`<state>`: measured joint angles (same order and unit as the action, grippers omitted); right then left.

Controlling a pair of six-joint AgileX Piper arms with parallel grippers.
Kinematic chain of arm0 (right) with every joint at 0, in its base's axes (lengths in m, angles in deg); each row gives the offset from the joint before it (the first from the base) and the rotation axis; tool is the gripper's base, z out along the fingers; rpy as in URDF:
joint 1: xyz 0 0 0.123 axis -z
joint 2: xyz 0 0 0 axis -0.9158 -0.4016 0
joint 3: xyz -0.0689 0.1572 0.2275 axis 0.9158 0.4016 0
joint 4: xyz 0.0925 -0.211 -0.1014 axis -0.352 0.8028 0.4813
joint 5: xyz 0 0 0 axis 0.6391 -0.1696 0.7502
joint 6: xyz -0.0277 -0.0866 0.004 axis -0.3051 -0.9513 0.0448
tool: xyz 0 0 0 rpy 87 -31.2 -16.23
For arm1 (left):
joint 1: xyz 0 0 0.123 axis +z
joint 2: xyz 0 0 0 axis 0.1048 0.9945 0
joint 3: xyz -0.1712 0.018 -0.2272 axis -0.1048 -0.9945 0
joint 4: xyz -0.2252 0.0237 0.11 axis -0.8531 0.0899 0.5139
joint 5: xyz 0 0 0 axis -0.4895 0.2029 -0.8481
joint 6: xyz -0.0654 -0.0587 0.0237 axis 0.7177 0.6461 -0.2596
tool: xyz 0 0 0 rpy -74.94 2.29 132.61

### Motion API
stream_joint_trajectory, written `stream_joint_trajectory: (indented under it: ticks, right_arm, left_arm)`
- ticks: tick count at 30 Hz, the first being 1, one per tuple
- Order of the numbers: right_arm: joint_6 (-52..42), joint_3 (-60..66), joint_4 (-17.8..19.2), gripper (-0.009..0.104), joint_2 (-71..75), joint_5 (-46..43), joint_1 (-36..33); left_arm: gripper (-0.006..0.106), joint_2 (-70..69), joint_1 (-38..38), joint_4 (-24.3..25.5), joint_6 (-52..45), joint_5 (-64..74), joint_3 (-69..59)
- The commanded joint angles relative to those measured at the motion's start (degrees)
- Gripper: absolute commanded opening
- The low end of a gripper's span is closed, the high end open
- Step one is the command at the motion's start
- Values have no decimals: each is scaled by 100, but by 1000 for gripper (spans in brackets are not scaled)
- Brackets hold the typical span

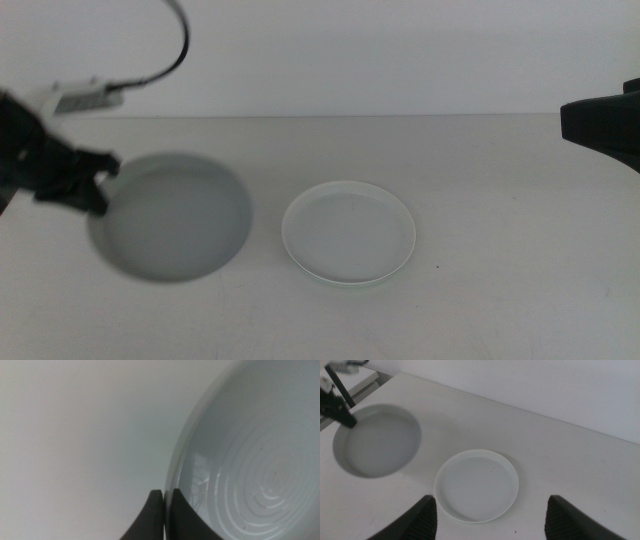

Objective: Stack the three bowls on top of each other.

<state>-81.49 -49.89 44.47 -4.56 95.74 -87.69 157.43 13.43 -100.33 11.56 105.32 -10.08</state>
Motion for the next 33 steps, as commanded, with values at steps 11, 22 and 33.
stream_joint_trajectory:
  ticks: [11,22,33]
  right_arm:
    - [-83,-131,-24,55,41,-412,3]
    - [-83,-131,-24,55,41,-412,3]
    - [-83,-131,-25,55,41,-418,3]
  left_arm:
    - [0,827,-1935,4,1582,132,2076]
    - [0,2043,-2719,-62,1692,-133,2930]
    - [47,2236,-2754,59,1681,-236,2938]
